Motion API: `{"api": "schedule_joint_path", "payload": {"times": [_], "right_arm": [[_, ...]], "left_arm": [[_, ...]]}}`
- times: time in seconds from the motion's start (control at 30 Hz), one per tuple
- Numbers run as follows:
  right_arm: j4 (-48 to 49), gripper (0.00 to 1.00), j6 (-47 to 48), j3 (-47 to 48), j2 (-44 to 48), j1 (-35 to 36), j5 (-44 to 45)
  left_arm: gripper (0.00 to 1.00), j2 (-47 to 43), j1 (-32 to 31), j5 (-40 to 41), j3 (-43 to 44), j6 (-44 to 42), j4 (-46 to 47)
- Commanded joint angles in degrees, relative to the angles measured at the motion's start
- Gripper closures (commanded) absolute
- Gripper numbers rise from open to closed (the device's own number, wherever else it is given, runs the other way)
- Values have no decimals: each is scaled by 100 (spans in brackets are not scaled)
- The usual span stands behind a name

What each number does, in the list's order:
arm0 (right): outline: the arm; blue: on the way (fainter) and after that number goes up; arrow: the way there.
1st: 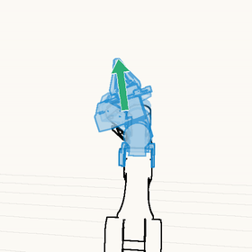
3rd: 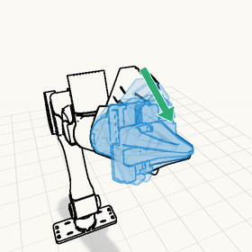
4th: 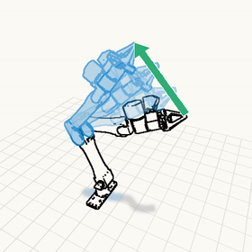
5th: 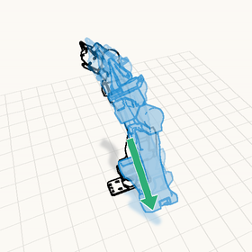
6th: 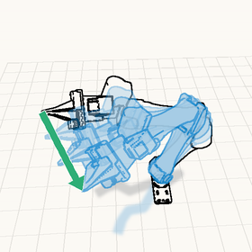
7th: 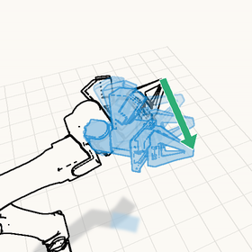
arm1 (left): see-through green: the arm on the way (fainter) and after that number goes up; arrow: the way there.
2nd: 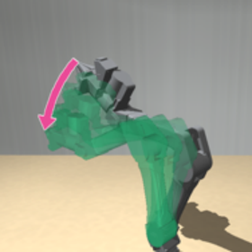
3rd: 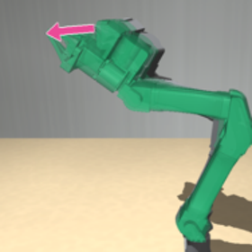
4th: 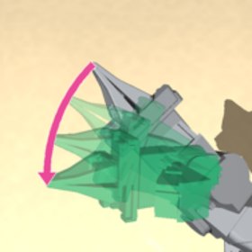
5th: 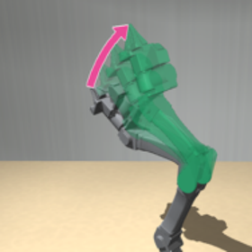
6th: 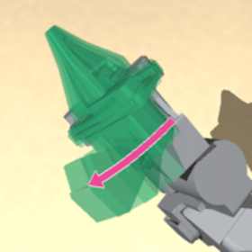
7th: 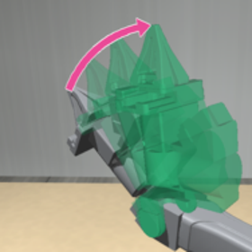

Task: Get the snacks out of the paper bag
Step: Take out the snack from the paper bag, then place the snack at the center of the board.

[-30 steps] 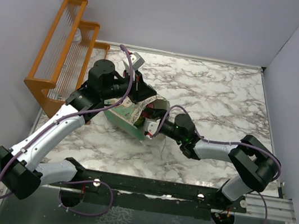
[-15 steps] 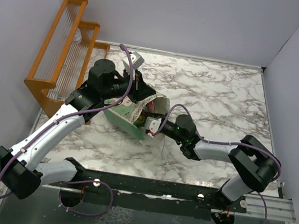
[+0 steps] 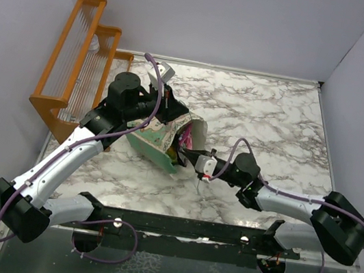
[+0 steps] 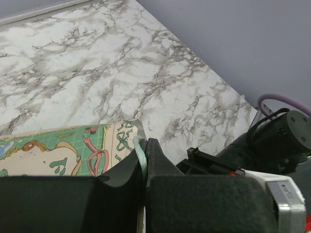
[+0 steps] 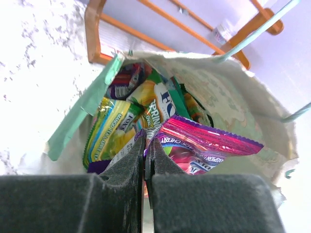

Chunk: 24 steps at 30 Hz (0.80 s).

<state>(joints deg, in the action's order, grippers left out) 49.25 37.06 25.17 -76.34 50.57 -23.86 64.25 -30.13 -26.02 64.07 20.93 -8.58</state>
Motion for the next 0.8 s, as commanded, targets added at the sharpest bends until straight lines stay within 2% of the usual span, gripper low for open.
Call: {"api": "schedule_joint_path", "payload": {"times": [0.0,0.17,0.37,0.43,0.57,0.67,0.77], "right_arm": [[80,99,-274,-156,899,50,-526],[-942,99,-247,-218,2130,50,-544],[-2978,99,-138,18,3958,47,83],[-3414,99,-194,116,4432,43,577],[-3622,99,-535,192,5018,41,2059],[-3562,99,-744,225,4954,41,3514],[-3019,99,-820,76,4502,41,4875]], "left_arm": [[100,-29,-24,220,51,17,84],[100,-32,-24,314,57,-67,30],[100,-3,-25,398,148,-254,8],[100,-48,-22,445,135,-304,41],[100,-145,-19,593,-38,-381,176],[100,-188,-24,625,-165,-421,239],[100,-224,-26,611,-247,-506,285]]}}
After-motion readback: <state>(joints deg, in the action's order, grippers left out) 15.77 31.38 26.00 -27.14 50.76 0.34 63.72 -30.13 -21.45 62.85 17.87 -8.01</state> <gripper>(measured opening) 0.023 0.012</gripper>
